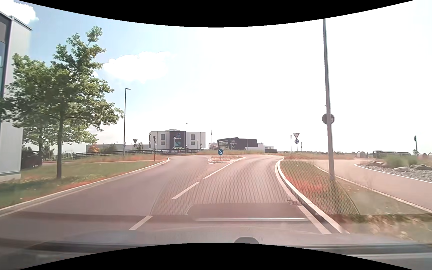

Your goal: Follow the waypoints while adhering to traffic rules and regulations

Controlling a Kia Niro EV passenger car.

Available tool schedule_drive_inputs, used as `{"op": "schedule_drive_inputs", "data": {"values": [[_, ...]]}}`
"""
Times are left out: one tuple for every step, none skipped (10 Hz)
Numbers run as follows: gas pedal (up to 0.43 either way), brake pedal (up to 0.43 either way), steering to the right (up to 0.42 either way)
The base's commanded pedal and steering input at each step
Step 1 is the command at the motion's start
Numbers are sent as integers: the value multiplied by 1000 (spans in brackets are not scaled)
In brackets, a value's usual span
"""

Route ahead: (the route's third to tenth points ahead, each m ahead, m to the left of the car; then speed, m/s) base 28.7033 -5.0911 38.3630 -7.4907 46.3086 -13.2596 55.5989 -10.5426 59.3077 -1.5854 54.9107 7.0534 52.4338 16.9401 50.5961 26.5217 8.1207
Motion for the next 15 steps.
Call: {"op": "schedule_drive_inputs", "data": {"values": [[39, 0, 35], [39, 0, 36], [39, 0, 38], [39, 0, 39], [39, 0, 39], [39, 0, 39], [47, 0, 39], [67, 0, 39], [98, 0, 39], [98, 0, 40], [98, 0, 41], [98, 0, 42], [98, 0, 42], [98, 0, 42], [98, 0, 42]]}}
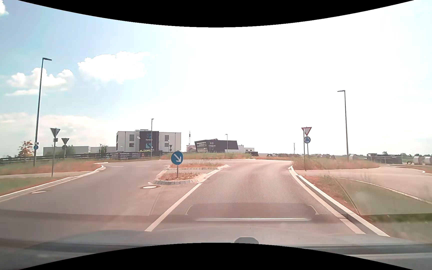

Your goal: Follow the waypoints while adhering to traffic rules and regulations

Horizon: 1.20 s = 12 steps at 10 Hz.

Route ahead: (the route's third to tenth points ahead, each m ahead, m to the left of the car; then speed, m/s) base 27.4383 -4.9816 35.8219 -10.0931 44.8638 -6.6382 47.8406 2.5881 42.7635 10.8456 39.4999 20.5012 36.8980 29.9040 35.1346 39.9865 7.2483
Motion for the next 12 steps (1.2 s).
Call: {"op": "schedule_drive_inputs", "data": {"values": [[98, 0, 43], [98, 0, 42], [98, 0, 43], [98, 0, 43], [98, 0, 42], [98, 0, 43], [98, 0, 43], [98, 0, 45], [98, 0, 46], [98, 0, 50], [98, 0, 52], [98, 0, 55]]}}
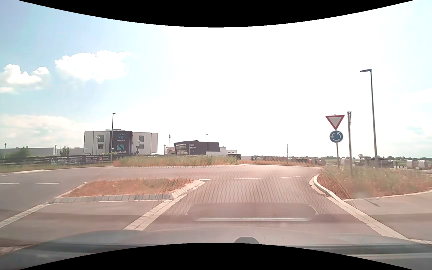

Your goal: Follow the waypoints while adhering to traffic rules and regulations

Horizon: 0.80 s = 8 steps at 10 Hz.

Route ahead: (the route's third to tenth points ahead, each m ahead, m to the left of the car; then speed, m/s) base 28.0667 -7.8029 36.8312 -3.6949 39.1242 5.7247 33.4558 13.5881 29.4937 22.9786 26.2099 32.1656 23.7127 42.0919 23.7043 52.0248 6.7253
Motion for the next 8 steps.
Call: {"op": "schedule_drive_inputs", "data": {"values": [[157, 0, 60], [169, 0, 63], [189, 0, 65], [197, 0, 67], [197, 0, 68], [197, 0, 70], [197, 0, 74], [197, 0, 82]]}}
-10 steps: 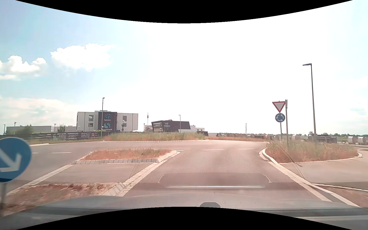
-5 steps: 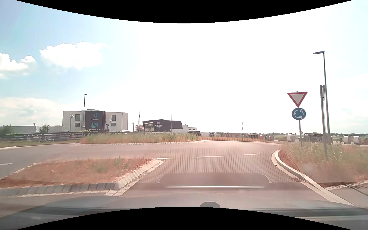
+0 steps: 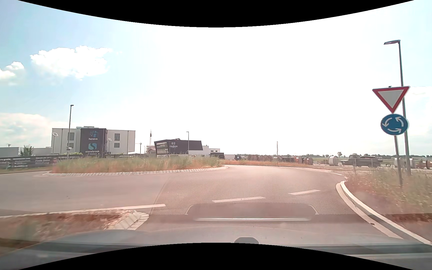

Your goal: Follow the waypoints while adhering to traffic rules and regulations

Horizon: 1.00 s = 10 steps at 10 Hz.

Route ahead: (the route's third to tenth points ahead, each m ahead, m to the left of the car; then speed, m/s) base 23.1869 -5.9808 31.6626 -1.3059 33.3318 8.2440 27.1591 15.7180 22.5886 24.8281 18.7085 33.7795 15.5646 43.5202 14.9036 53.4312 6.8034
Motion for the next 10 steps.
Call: {"op": "schedule_drive_inputs", "data": {"values": [[189, 0, 90], [169, 0, 100], [150, 0, 109], [150, 0, 119], [138, 0, 127], [138, 0, 130], [118, 0, 131], [118, 0, 129], [110, 0, 126], [110, 0, 119]]}}
